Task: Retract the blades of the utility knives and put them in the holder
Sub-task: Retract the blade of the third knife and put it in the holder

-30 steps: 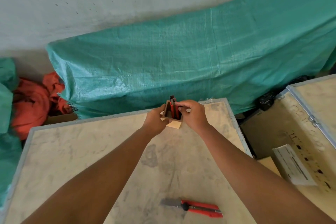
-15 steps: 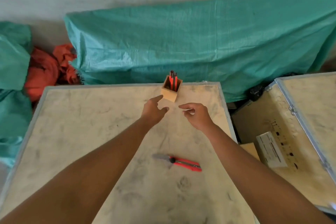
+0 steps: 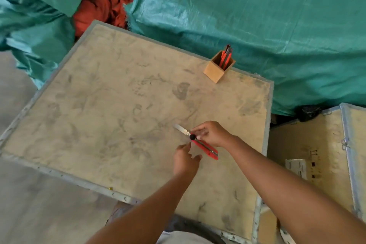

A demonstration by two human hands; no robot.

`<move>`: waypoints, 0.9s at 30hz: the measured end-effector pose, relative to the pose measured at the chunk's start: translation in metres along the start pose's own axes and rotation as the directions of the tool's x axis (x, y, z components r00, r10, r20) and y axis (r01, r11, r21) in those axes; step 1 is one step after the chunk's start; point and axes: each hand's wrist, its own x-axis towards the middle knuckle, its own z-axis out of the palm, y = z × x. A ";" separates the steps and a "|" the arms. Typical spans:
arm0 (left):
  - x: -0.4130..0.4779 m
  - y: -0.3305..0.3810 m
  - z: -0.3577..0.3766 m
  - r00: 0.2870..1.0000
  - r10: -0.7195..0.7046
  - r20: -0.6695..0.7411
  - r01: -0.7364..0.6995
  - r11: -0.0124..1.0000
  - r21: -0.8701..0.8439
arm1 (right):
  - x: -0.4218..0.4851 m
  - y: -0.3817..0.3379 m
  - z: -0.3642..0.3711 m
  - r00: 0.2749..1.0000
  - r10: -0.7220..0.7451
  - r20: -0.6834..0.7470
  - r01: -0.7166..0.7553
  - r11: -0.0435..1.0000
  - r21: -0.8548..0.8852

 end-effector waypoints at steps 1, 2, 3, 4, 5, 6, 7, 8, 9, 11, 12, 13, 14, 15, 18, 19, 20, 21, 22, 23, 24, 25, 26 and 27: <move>-0.003 -0.002 0.009 1.000 -0.004 -0.003 0.004 1.000 -0.015 | 0.002 -0.001 0.002 0.999 -0.024 0.036 0.026 0.998 -0.049; -0.006 -0.002 0.017 1.000 -0.003 -0.013 0.003 1.000 -0.020 | 0.004 -0.001 0.003 0.996 -0.056 0.064 0.063 0.992 -0.112; -0.008 -0.001 0.022 1.000 -0.001 -0.024 0.000 1.000 -0.023 | 0.006 -0.002 0.004 0.993 -0.091 0.076 0.103 0.979 -0.176; -0.009 0.000 0.026 0.999 -0.003 -0.036 0.002 0.999 -0.034 | 0.008 -0.002 0.006 0.990 -0.121 0.078 0.136 0.965 -0.225; -0.009 0.002 0.028 0.999 -0.007 -0.051 0.004 0.998 -0.055 | 0.010 -0.002 0.007 0.987 -0.141 0.074 0.155 0.955 -0.253; -0.008 0.003 0.029 0.998 -0.016 -0.066 0.011 0.997 -0.080 | 0.011 -0.001 0.007 0.987 -0.151 0.063 0.162 0.950 -0.266; -0.008 0.004 0.028 0.996 -0.028 -0.082 0.020 0.994 -0.103 | 0.012 0.001 0.009 0.986 -0.158 0.051 0.166 0.948 -0.271; -0.007 0.004 0.028 0.995 -0.036 -0.096 0.024 0.993 -0.118 | 0.012 0.003 0.011 0.985 -0.165 0.041 0.170 0.949 -0.266; -0.006 0.003 0.028 0.993 -0.036 -0.108 0.023 0.992 -0.126 | 0.012 0.004 0.012 0.986 -0.166 0.030 0.168 0.953 -0.252; -0.004 0.000 0.028 0.992 -0.034 -0.125 0.017 0.991 -0.134 | 0.010 0.006 0.013 0.989 -0.147 0.004 0.146 0.975 -0.170; -0.003 -0.001 0.027 0.991 -0.030 -0.129 0.011 0.989 -0.145 | 0.008 0.005 0.013 0.991 -0.133 -0.006 0.131 0.984 -0.120; -0.003 -0.002 0.025 0.991 -0.020 -0.132 -0.001 0.988 -0.157 | 0.005 0.006 0.013 0.993 -0.119 -0.018 0.117 0.990 -0.077; -0.003 -0.002 0.023 0.991 -0.009 -0.131 -0.013 0.986 -0.168 | 0.002 0.007 0.013 0.993 -0.111 -0.035 0.110 0.993 -0.040; -0.004 -0.001 0.019 0.993 0.000 -0.118 -0.021 0.983 -0.180 | 0.000 0.008 0.013 0.993 -0.101 -0.058 0.100 0.995 -0.012; -0.009 0.003 0.004 0.998 0.025 -0.050 -0.034 0.983 -0.182 | -0.008 0.008 0.009 0.988 -0.059 -0.145 0.075 0.991 0.110; -0.010 0.004 -0.002 0.999 0.044 -0.032 -0.049 0.983 -0.180 | -0.010 0.007 0.007 0.985 -0.043 -0.169 0.071 0.985 0.160; -0.011 0.006 -0.008 0.998 0.069 -0.013 -0.070 0.981 -0.182 | -0.013 0.005 0.004 0.980 -0.036 -0.194 0.077 0.975 0.209; -0.012 0.008 -0.015 0.995 0.096 0.008 -0.093 0.979 -0.180 | -0.017 0.001 0.001 0.975 -0.035 -0.221 0.090 0.965 0.246; -0.015 0.011 -0.023 0.992 0.124 0.032 -0.117 0.977 -0.177 | -0.021 -0.004 -0.003 0.967 -0.041 -0.252 0.113 0.953 0.279; -0.019 0.015 -0.031 0.987 0.151 0.062 -0.139 0.975 -0.173 | -0.026 -0.009 -0.007 0.959 -0.046 -0.280 0.134 0.944 0.303; -0.022 0.018 -0.039 0.980 0.176 0.093 -0.158 0.972 -0.172 | -0.031 -0.014 -0.012 0.952 -0.051 -0.303 0.153 0.934 0.323; -0.024 0.021 -0.047 0.972 0.203 0.118 -0.180 0.967 -0.178 | -0.035 -0.020 -0.016 0.945 -0.058 -0.322 0.171 0.926 0.335; -0.027 0.024 -0.055 0.965 0.227 0.134 -0.200 0.961 -0.190 | -0.039 -0.027 -0.019 0.938 -0.067 -0.340 0.190 0.919 0.345; -0.029 0.027 -0.063 0.958 0.250 0.139 -0.220 0.955 -0.199 | -0.043 -0.033 -0.022 0.930 -0.078 -0.360 0.212 0.912 0.351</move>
